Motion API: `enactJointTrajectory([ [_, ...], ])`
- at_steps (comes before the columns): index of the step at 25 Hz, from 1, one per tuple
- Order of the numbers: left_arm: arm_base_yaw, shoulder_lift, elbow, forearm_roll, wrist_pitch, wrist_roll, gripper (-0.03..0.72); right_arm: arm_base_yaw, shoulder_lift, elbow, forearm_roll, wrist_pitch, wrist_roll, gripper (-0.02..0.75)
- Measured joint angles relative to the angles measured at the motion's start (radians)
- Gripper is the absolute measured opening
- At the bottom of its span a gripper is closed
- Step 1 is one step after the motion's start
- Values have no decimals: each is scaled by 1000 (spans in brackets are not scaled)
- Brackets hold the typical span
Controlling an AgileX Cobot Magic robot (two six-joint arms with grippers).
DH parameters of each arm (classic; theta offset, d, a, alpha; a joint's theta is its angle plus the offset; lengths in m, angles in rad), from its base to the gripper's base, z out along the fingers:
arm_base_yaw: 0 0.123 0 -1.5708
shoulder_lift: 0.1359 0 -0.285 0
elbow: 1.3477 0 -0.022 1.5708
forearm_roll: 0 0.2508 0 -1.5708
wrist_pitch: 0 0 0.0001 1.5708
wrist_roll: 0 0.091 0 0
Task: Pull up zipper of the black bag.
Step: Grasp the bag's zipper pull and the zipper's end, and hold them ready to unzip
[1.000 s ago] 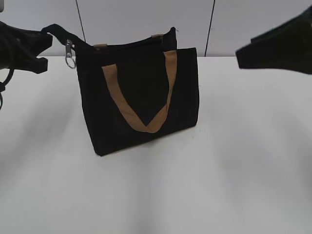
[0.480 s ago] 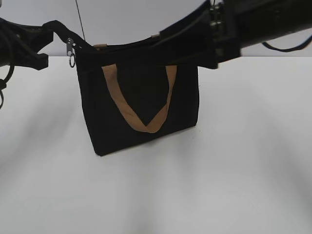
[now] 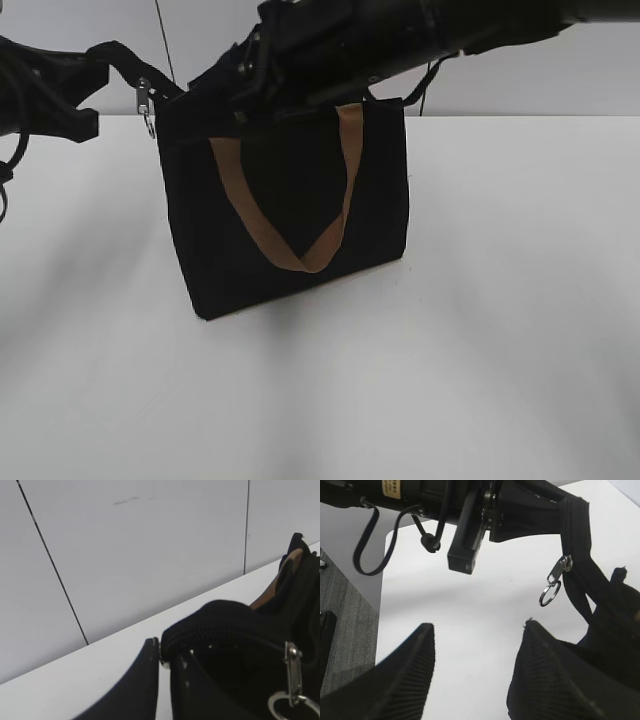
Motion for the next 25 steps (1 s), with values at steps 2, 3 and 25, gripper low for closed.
enactJointTrajectory([
  [2, 0, 0, 0, 0, -9, -1, 27, 13, 42, -38, 0, -1, 15, 405],
  [3, 0, 0, 0, 0, -17, -3, 27, 17, 63, -51, 1, -2, 21, 399],
  [25, -44, 0, 0, -1, -93, -93, 27, 23, 233, -193, 47, -76, 109, 358],
])
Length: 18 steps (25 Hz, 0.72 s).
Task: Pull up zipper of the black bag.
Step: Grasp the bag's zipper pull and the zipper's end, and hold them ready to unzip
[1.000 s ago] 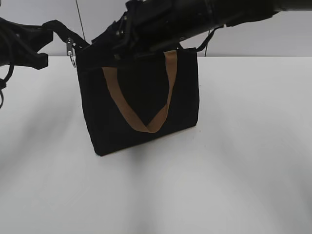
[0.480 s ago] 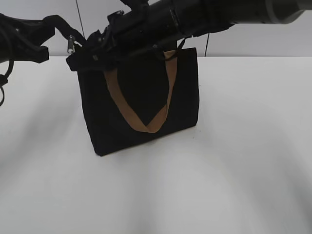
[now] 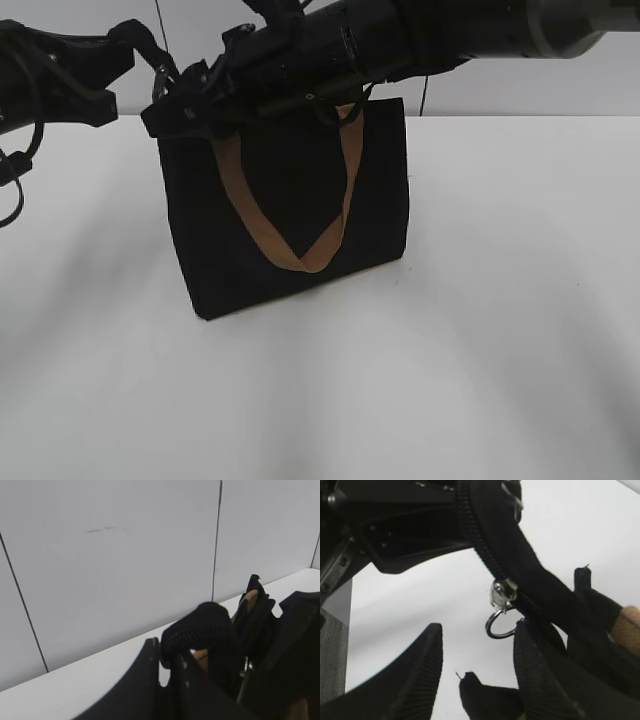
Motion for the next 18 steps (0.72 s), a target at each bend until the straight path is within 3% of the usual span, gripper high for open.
enactJointTrajectory([
  [14, -2, 0, 0, -41, -27, -3, 27, 0, 6, 0, 53, -85, 1, 349],
  [18, -2, 0, 0, -43, -30, -3, 27, 0, 7, 0, 56, -107, 1, 216],
])
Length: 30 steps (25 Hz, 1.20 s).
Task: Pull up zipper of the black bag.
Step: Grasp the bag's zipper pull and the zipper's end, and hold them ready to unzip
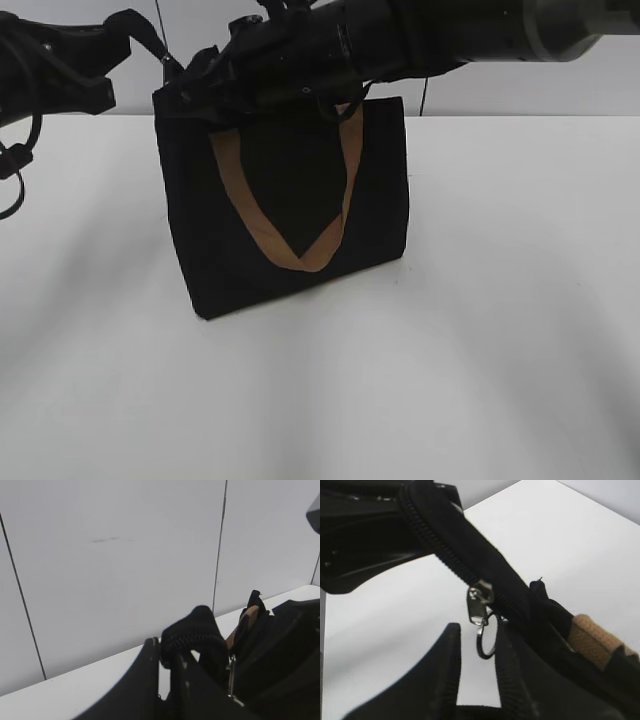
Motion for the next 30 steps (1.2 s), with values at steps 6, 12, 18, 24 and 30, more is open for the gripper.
enactJointTrajectory([
  [6, 0, 0, 0, -2, 2, 0, 27, 0, 0, 0, -8, -3, -1, -14],
  [12, 1, 0, 0, -2, 124, 0, 27, 0, -15, 0, -71, 48, 42, -15],
  [18, 2, 0, 0, -2, 274, 0, 27, 0, -77, -2, -140, 122, 124, -15],
  [24, 2, 0, 0, -1, 361, 0, 27, -4, -98, -3, -206, 127, 182, -15],
  [30, 2, 0, 0, 1, 389, 0, 27, -46, -98, -3, -260, 126, 243, -15],
])
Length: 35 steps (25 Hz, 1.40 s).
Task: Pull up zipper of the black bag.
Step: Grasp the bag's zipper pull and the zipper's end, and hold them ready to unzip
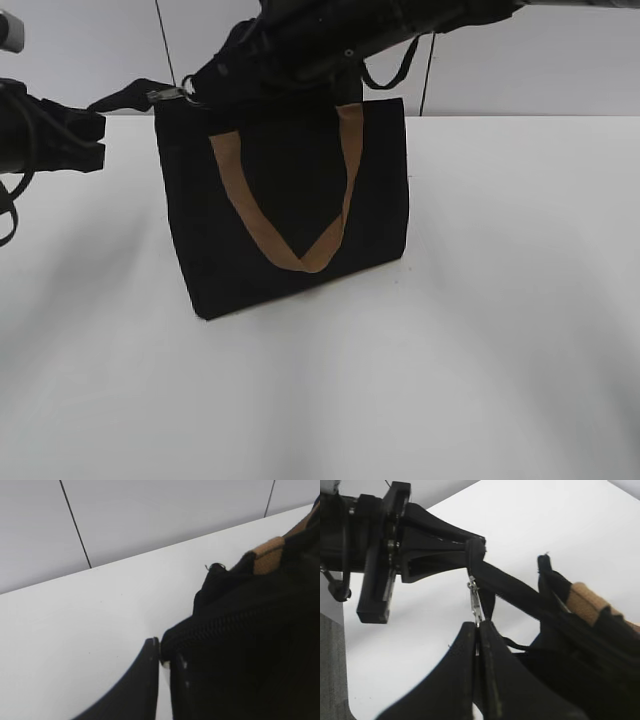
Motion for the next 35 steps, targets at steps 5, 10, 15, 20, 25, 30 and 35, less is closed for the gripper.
enactJointTrajectory([
  [5, 0, 0, 0, 0, 40, 0, 27, -38, 0, 0, -21, -27, 10, -15],
  [10, 0, 0, 0, -1, 83, 0, 27, -65, 0, 0, -47, -54, 11, -15],
  [15, -2, 0, 0, -2, 99, 0, 27, -103, 0, 0, -78, -56, 25, -15],
  [20, -2, 0, 0, -3, 138, 0, 27, -168, 0, 0, -119, -56, 57, -15],
  [25, 2, 0, 0, -4, 138, 0, 27, -227, 0, 0, -143, -49, 63, -15],
  [30, 39, 0, 0, -5, 137, 0, 27, -286, 0, 0, -190, -45, 107, -15],
  [35, 46, 0, 0, -5, 118, 0, 27, -301, 0, 0, -194, -25, 123, -15],
])
